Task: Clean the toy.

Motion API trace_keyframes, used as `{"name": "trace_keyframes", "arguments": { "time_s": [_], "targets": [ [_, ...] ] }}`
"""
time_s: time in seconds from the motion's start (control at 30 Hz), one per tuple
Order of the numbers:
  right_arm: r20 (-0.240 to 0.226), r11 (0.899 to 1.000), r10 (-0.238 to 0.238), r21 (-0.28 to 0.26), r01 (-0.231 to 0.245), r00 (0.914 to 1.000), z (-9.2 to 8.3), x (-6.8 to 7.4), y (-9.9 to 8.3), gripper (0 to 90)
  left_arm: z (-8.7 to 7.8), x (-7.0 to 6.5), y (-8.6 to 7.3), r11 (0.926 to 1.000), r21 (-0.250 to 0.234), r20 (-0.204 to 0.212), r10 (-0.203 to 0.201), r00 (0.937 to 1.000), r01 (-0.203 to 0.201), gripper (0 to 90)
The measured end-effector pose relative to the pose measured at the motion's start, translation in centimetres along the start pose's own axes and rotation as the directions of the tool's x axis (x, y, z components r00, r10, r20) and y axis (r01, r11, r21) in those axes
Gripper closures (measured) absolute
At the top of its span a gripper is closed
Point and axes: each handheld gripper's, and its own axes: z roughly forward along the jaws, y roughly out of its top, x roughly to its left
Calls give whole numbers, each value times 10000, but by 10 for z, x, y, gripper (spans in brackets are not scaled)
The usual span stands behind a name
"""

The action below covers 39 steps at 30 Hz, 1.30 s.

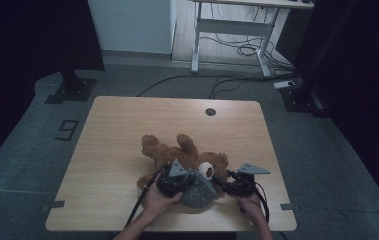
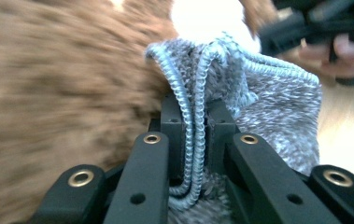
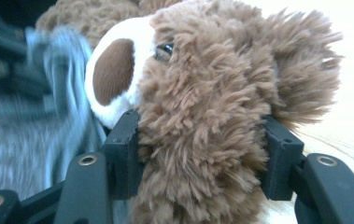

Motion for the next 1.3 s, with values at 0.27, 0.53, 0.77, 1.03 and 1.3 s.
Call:
{"name": "trace_keyframes", "arguments": {
  "time_s": [0.27, 0.53, 0.77, 1.03, 1.3],
  "targets": [
    [87, 9998, -174, 40, 173, 9998, 1, 1, 0, 428, -7, 6, 46, 9978, -664, 160, -61, 9999, 71, 807],
    [104, 9996, -282, 79, 281, 9995, 1, 2, 0, 429, 15, 13, 60, 9993, -275, -592, -261, 9979, 245, 804],
    [89, 9990, -443, 111, 442, 9990, 0, 2, -1, 429, -17, 60, 45, 9881, -758, -884, -1401, 9862, 1336, 799],
    [106, 9990, -434, 110, 433, 9990, 0, 2, -1, 428, -49, 89, 24, 9838, -920, -1813, -1685, 9689, 1539, 801],
    [102, 9991, -422, 111, 421, 9991, 0, 2, -1, 428, -65, 124, 6, 9772, -610, -2706, -2123, 9390, 2033, 801]
  ]
}}
